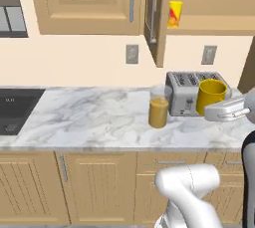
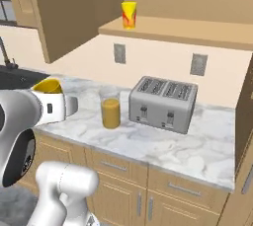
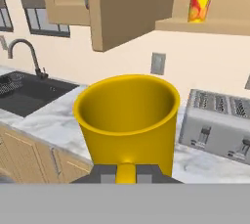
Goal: There is a tray on the dining counter. Grab the cup, mug, and pitcher and place them on the tray. The pitcher may be placed next to the tray if it cannot fit the tray.
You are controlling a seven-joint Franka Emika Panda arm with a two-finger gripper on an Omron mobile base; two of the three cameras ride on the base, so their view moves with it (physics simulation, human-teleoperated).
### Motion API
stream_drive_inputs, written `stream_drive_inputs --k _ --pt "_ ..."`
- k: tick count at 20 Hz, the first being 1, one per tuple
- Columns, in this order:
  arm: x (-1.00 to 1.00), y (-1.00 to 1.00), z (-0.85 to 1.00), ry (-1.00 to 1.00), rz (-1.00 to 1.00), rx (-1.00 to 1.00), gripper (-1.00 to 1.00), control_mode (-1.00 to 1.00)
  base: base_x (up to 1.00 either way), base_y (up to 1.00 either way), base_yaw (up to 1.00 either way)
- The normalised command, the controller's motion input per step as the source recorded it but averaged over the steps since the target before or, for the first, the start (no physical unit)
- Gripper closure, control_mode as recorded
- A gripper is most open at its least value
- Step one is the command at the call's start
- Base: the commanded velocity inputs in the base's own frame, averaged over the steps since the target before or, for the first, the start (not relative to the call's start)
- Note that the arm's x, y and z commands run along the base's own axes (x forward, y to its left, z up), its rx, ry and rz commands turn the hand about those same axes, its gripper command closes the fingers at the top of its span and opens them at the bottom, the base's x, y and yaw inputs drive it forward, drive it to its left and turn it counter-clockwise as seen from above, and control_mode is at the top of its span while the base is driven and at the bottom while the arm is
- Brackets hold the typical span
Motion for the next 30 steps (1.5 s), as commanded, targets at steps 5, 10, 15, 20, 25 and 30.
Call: stream_drive_inputs --k 5,10,15,20,25,30 --pt "0.00 0.00 0.00 0.00 0.00 0.00 1.00 1.00 -0.01 0.69 0.48" --pt "0.00 0.00 0.00 0.00 0.00 0.00 1.00 1.00 0.00 0.82 0.59" --pt "0.00 0.00 0.00 0.00 0.00 0.00 1.00 1.00 0.00 0.77 0.66" --pt "0.00 0.00 0.00 0.00 0.00 0.00 1.00 1.00 0.00 1.00 0.70" --pt "0.00 0.00 0.00 0.00 0.00 0.00 1.00 1.00 0.00 0.50 0.94" --pt "0.00 0.00 0.00 0.00 0.00 0.00 1.00 1.00 0.31 0.00 0.96"
